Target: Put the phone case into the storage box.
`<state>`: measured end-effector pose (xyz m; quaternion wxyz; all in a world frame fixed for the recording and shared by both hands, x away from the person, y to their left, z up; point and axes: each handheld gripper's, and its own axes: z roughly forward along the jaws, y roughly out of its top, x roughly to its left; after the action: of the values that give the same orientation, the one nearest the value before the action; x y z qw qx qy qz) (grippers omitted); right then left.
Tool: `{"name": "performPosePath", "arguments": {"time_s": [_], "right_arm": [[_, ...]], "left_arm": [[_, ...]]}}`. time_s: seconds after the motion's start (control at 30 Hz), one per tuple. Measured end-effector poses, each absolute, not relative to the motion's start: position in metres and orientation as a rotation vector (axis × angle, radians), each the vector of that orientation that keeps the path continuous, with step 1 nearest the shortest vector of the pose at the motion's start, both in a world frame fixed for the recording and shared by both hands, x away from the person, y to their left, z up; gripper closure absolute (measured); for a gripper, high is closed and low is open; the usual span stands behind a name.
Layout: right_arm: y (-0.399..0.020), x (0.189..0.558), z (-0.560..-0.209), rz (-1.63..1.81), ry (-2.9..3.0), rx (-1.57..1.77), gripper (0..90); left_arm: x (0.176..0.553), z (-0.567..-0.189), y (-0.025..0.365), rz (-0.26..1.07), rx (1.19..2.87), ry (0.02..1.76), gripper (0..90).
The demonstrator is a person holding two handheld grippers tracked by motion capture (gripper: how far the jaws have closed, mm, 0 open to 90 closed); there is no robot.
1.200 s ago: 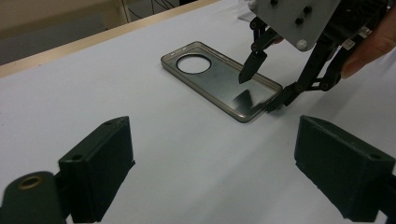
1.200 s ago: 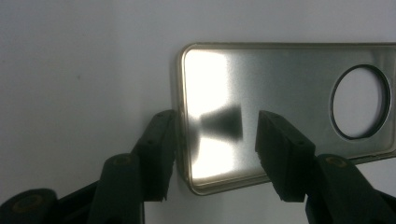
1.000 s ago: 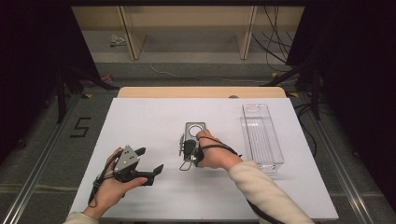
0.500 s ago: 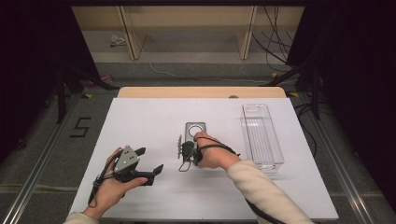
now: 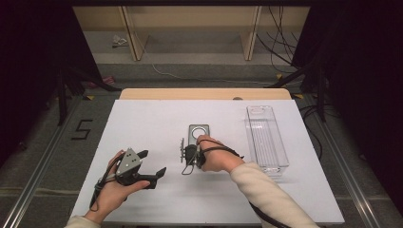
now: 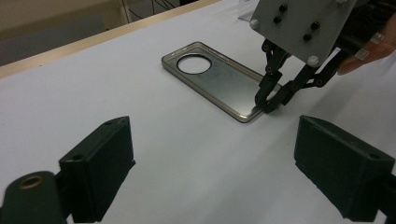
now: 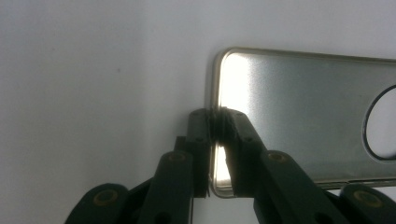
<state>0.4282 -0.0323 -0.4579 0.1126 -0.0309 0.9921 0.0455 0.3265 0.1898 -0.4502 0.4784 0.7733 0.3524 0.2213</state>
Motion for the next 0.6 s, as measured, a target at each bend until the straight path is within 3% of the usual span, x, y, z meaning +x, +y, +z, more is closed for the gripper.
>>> {"name": "performPosePath", "arguments": {"time_s": [0.6], "right_arm": [[-0.0321, 0.4284, -0.4583, 0.139, 2.917, -0.087, 85.9]], "left_arm": [[0.3264, -0.4503, 0.1897, 0.537, 1.887, 0.860, 11.5]]}}
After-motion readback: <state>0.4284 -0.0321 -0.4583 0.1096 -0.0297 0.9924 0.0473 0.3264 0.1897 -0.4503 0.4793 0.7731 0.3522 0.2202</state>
